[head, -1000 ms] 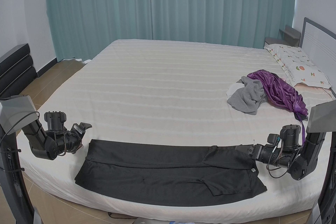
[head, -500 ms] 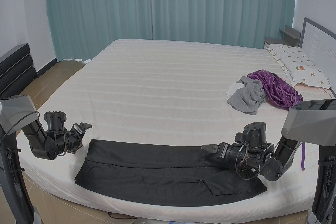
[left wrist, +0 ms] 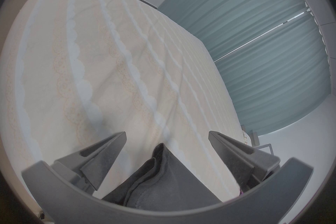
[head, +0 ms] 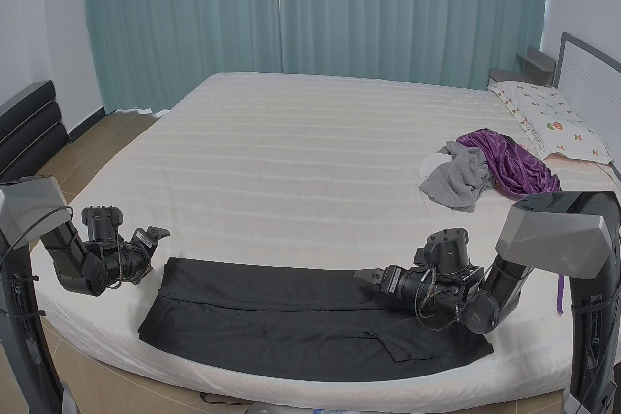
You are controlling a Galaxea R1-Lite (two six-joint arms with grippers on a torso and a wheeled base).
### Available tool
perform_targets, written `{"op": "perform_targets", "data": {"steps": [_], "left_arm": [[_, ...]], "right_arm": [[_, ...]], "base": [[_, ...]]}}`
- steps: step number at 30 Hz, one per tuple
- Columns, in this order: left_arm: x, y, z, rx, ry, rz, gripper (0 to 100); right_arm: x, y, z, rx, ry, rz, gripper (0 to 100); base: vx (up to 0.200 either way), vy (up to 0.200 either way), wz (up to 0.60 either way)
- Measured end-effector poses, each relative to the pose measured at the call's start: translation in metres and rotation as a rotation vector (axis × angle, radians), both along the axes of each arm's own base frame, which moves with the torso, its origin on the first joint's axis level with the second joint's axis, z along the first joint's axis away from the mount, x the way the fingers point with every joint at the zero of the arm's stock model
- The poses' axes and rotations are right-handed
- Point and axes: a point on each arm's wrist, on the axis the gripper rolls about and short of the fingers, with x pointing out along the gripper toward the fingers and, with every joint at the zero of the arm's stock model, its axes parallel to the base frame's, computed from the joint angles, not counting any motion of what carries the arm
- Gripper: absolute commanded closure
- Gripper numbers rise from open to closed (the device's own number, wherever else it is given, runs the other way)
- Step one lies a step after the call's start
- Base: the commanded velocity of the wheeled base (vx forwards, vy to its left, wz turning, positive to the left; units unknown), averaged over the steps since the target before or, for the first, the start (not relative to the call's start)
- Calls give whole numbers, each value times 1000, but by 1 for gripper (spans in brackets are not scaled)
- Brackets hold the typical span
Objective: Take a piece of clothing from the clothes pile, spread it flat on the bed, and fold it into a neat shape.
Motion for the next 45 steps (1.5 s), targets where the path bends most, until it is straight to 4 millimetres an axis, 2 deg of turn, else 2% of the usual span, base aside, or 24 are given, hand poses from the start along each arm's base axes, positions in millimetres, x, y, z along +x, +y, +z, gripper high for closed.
{"op": "perform_targets", "data": {"steps": [5, 10, 17, 26, 35, 45], "left_arm": [[0, 0, 0, 0, -1, 0, 0], [-2, 0, 4, 1, -4, 0, 0], [-23, -2, 25, 4, -23, 1, 0], [-61, -10, 43, 1, -10, -7, 0], [-81, -15, 47, -32, 4, -62, 0], [-78, -27, 42, -23, 22, -99, 0]], "right_arm": [[-1, 1, 2, 10, -4, -2, 0], [-1, -8, 20, 43, -24, -35, 0], [-8, -41, 42, 99, -12, -141, 0], [-41, -83, 58, 209, -20, -283, 0], [-61, -107, 52, 234, -4, -354, 0], [-63, -111, 44, 223, 26, -371, 0]], "base": [[0, 0, 0], [0, 0, 0], [0, 0, 0], [0, 0, 0], [-200, 0, 0], [0, 0, 0]]}}
